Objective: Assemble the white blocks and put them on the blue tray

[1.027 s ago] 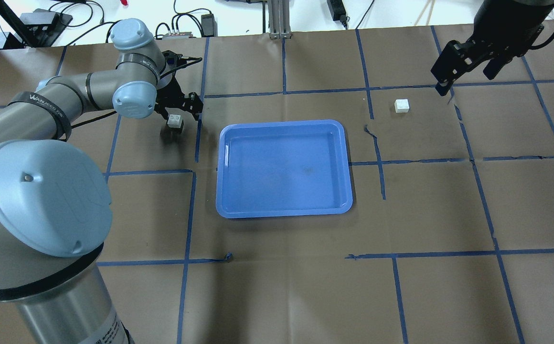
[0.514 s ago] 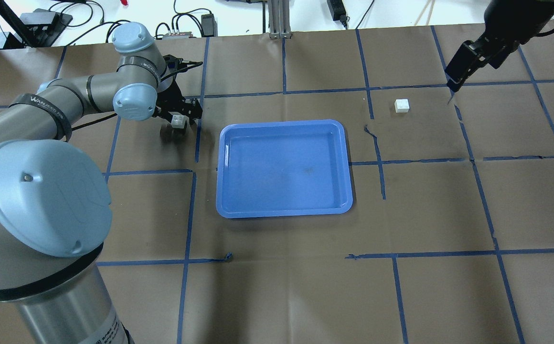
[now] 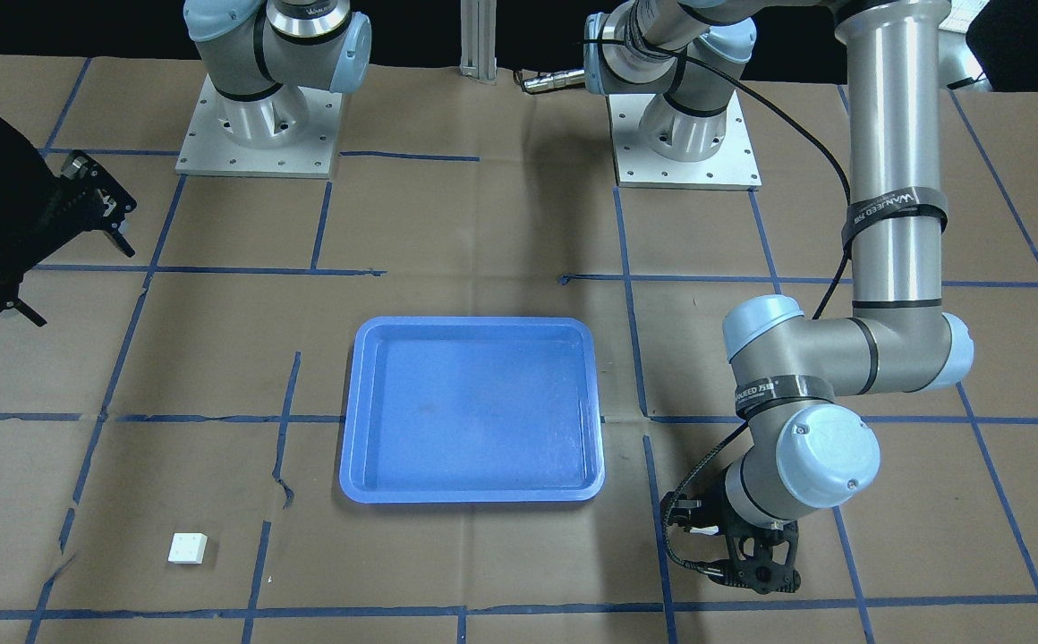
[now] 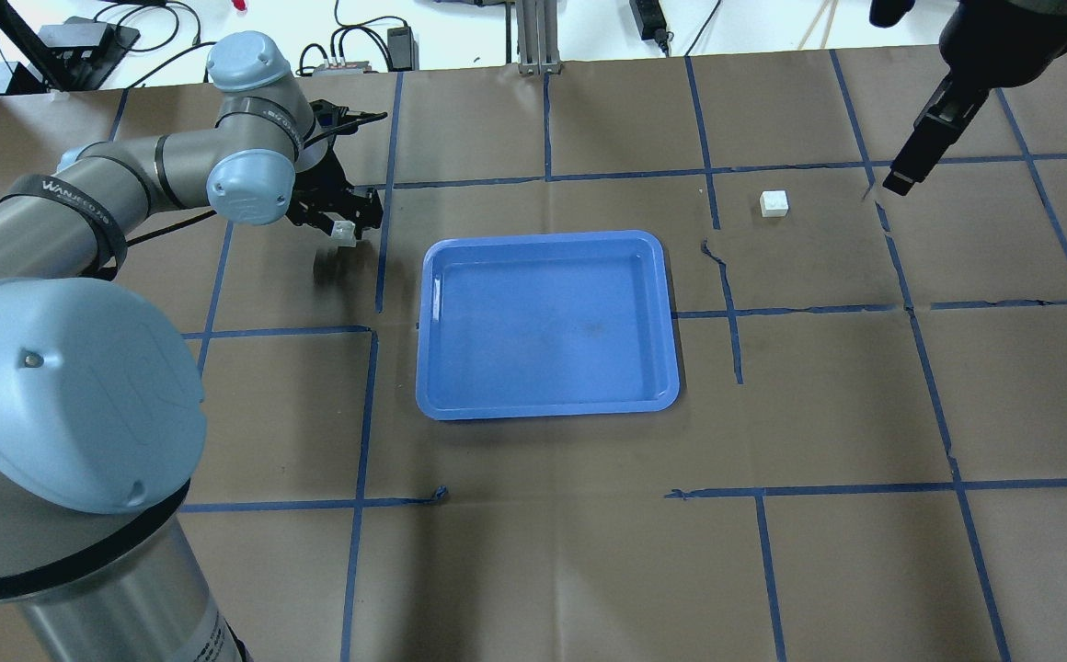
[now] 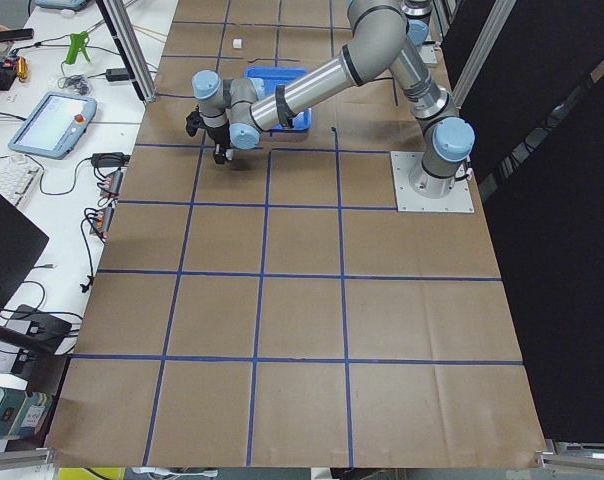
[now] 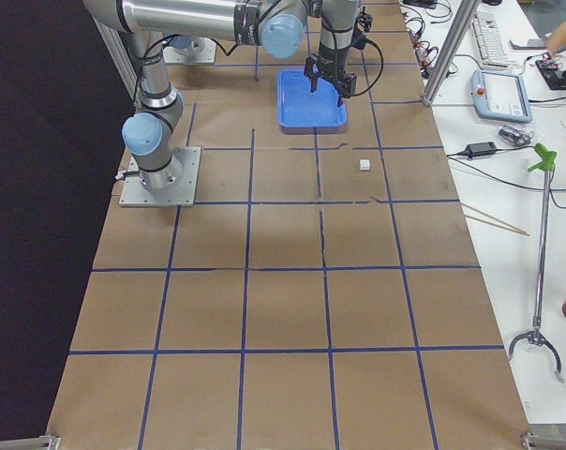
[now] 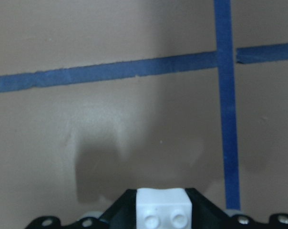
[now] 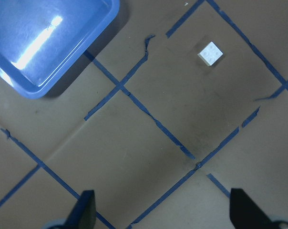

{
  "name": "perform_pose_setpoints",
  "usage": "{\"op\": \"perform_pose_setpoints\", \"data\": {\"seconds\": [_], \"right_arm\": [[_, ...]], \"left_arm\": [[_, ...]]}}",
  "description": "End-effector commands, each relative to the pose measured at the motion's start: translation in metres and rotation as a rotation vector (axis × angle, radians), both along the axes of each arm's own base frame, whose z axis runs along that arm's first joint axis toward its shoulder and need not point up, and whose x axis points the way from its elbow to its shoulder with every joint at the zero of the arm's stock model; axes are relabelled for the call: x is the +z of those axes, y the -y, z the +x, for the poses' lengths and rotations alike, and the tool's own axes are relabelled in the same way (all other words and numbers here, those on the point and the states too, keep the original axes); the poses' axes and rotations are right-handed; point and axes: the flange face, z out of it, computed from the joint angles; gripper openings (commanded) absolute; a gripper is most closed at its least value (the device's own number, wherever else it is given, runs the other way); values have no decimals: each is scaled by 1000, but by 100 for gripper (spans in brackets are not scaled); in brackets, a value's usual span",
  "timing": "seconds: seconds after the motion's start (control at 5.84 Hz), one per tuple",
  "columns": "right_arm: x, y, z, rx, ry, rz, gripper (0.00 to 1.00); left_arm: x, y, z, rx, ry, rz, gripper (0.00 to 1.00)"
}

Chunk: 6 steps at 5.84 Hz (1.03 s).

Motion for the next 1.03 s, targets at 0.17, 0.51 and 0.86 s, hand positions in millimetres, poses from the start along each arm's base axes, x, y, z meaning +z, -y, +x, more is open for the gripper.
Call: {"op": "perform_pose_setpoints", "data": {"seconds": [0.17, 0.51, 0.86], "right_arm": [[-67, 58, 1, 499, 121, -53, 100], [-120, 95, 0, 660, 179, -84, 100], [-174, 127, -23, 671, 260, -68, 100]], "left_arm": [[57, -46, -56, -169, -11, 43, 5], [64, -95, -137, -644, -17, 49, 5], [57, -113, -194, -1156, -15, -1, 3]]}}
